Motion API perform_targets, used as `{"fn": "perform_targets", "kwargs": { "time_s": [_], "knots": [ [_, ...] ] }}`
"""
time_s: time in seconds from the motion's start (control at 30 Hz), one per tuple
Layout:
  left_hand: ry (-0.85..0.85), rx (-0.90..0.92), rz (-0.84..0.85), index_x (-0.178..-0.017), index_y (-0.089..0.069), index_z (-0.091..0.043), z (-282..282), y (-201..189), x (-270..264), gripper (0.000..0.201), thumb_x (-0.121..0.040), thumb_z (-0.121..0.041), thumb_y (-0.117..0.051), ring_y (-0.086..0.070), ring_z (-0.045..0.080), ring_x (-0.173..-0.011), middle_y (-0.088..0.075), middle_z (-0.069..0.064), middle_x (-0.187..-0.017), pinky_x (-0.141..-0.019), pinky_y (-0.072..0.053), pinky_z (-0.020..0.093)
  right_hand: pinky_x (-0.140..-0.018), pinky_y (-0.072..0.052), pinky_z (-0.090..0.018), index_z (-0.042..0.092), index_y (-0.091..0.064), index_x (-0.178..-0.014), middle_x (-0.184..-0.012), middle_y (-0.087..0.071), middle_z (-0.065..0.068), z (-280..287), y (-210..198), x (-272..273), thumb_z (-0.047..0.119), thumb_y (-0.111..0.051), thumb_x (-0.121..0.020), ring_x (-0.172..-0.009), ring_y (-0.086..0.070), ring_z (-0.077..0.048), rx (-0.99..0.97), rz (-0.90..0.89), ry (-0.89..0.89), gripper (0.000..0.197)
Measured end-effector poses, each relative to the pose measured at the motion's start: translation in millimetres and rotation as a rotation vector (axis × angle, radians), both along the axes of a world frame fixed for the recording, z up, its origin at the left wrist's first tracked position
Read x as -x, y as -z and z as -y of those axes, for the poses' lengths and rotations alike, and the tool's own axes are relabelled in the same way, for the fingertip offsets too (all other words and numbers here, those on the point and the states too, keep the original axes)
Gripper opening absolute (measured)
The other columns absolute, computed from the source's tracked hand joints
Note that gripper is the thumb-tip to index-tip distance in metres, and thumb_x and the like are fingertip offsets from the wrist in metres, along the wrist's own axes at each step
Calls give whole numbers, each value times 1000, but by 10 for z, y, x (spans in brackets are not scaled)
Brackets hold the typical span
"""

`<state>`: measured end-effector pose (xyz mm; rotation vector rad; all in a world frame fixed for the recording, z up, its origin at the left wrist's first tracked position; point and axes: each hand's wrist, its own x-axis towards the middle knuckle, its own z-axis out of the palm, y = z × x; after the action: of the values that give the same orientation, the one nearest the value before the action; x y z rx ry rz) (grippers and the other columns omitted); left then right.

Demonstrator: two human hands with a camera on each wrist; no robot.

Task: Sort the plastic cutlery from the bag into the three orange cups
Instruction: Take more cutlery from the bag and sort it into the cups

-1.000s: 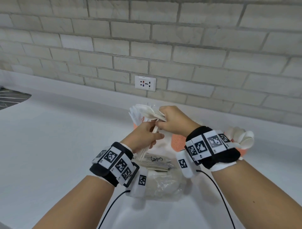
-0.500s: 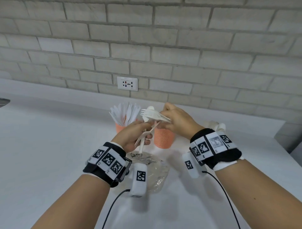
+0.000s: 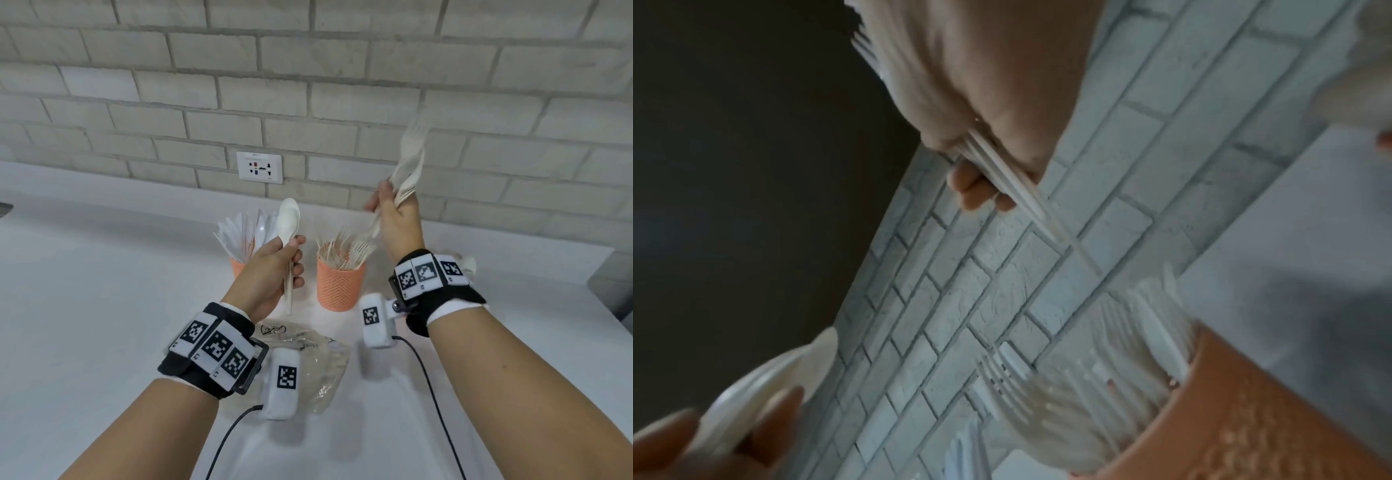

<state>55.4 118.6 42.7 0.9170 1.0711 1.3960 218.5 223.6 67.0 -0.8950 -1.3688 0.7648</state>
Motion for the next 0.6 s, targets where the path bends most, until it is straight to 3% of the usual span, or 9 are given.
{"fn": "perform_targets", "kwargs": {
  "time_s": [0.07, 0.17, 0.27, 0.4, 0.47, 0.5, 0.57, 0.6],
  "knots": [
    [12, -32, 14, -100, -54, -12, -31, -5, 17, 16, -100, -15, -38, -40, 9, -52, -40, -1, -69, -48, -40, 20, -74, -47, -16, 15, -50, -85, -66, -55, 3, -99, 58, 104, 25, -43, -98, -63, -58, 0, 46, -52, -30, 18],
    [29, -61, 16, -101, -54, -12, -85, -2, 36, 17, -100, -14, -37, -41, 9, -52, -40, -1, -70, -49, -40, 21, -79, -49, -26, 7, -54, -104, -72, -62, 3, -185, 242, 211, 24, -53, -93, -71, -63, -2, 155, 6, -74, 20],
    [33, -68, 18, -100, -55, -12, -137, 16, 52, 17, -99, -14, -38, -41, 9, -54, -41, -1, -71, -50, -41, 22, -76, -54, -35, 11, -45, -111, -80, -62, -2, -258, 376, 240, 12, -64, -85, -74, -64, -17, 204, -20, -84, 33],
    [33, -54, 11, -101, -55, -12, -195, 77, 39, 17, -99, -14, -38, -41, 9, -54, -41, -1, -71, -50, -41, 21, -63, -52, -28, 13, -43, -116, -78, -57, -5, -260, 375, 290, 19, -54, -92, -62, -59, -14, 189, 15, -58, 27],
    [42, -47, 4, -102, -55, -13, -209, 107, 14, 17, -99, -14, -38, -41, 9, -54, -41, -1, -71, -51, -42, 21, -65, -49, -14, 11, -40, -131, -80, -59, -5, -256, 383, 314, 21, -49, -95, -67, -59, -12, 228, 149, -107, 38],
    [46, -44, 0, -103, -54, -13, -211, 118, 1, 17, -100, -14, -37, -41, 9, -55, -41, -1, -71, -52, -42, 21, -73, -46, -9, 10, -38, -135, -91, -61, -5, -262, 385, 325, 21, -49, -95, -78, -60, -13, 248, 272, -132, 43],
    [53, -44, -5, -105, -54, -12, -213, 131, -10, 17, -100, -14, -37, -41, 9, -55, -41, -1, -71, -52, -42, 21, -91, -43, -20, 12, -48, -129, -111, -62, -4, -298, 389, 349, 24, -53, -93, -102, -59, -17, 224, 555, -165, 38],
    [56, -44, -5, -106, -54, -12, -214, 133, -9, 18, -99, -14, -37, -41, 9, -55, -41, -1, -71, -53, -42, 21, -88, -45, -26, 12, -55, -120, -110, -63, -6, -331, 385, 353, 25, -56, -90, -102, -59, -20, 192, 611, -162, 33]
  ]
}}
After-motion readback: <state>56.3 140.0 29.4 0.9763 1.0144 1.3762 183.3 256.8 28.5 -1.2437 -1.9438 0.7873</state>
